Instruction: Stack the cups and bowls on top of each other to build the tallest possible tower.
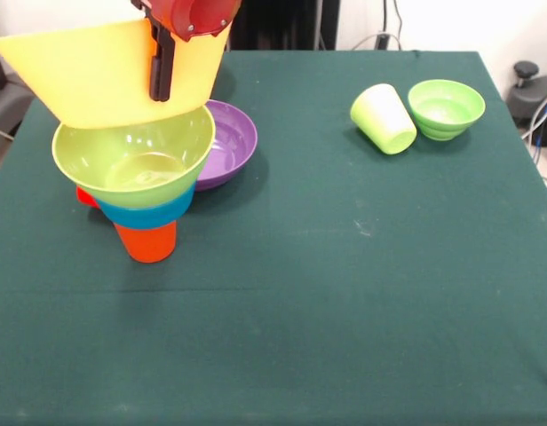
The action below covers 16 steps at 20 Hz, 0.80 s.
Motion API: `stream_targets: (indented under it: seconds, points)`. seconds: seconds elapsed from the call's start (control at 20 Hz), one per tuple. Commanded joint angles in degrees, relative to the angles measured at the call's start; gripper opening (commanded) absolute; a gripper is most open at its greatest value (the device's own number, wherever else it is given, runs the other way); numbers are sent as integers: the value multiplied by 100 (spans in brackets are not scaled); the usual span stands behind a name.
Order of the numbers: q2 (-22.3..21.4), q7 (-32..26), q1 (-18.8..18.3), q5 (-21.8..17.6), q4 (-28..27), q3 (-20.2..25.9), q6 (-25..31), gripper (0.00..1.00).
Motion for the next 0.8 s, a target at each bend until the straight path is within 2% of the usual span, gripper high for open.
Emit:
stream_targets:
  seconds: [0.05,0.2,0.5,0.65,0.8]
  points:
    - [485,-771,-114,-348,41,714,72,0]
    - [616,-826,-181,-345,-209,759,212,0]
    - [641,-941,-239,-361,-295,778,262,0]
    - [599,-951,-246,-384,-131,792,90,0]
    - [415,-924,-208,-399,354,802,-240,0]
